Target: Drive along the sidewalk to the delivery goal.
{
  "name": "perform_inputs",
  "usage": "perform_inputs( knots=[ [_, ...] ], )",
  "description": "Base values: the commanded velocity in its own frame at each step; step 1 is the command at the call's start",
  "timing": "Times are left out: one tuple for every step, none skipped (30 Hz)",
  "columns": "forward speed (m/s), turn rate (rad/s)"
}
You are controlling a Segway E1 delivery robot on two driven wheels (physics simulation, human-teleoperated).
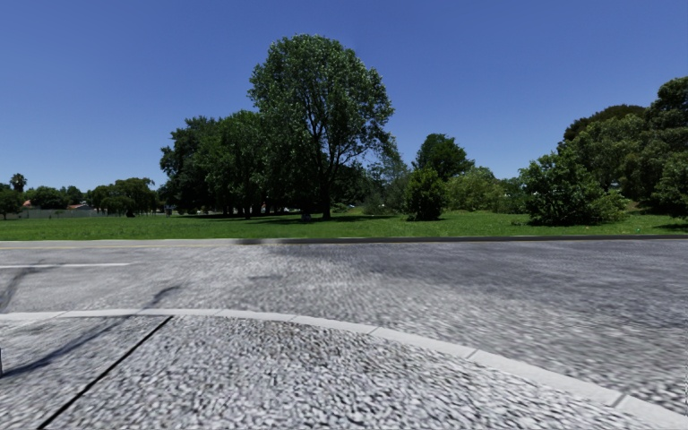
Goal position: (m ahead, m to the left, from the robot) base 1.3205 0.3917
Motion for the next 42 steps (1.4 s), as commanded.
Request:
perform_inputs(
  knots=[
    [0.65,0.00],
    [0.65,0.00],
    [0.65,0.00],
    [0.65,0.00],
    [0.65,0.00],
    [0.65,0.00],
    [0.65,0.00],
    [0.65,0.00],
    [0.65,0.00],
    [0.65,0.00],
    [0.65,0.00],
    [0.65,0.00],
    [0.65,0.00],
    [0.65,0.00],
    [0.65,0.00],
    [0.65,0.00],
    [0.65,0.00],
    [0.65,0.00],
    [0.65,0.00],
    [0.65,0.00],
    [0.65,0.00],
    [0.65,0.00],
    [0.65,0.00],
    [0.65,0.00],
    [0.65,0.00],
    [0.65,0.00],
    [0.65,0.00],
    [0.65,0.00],
    [0.65,0.00],
    [0.65,0.00],
    [0.65,0.00],
    [0.65,0.00],
    [0.65,0.00],
    [0.65,0.00],
    [0.64,0.00],
    [0.63,0.00],
    [0.63,0.00],
    [0.61,0.00],
    [0.58,0.00],
    [0.00,0.00],
    [0.00,0.00],
    [0.00,0.00]
  ],
)
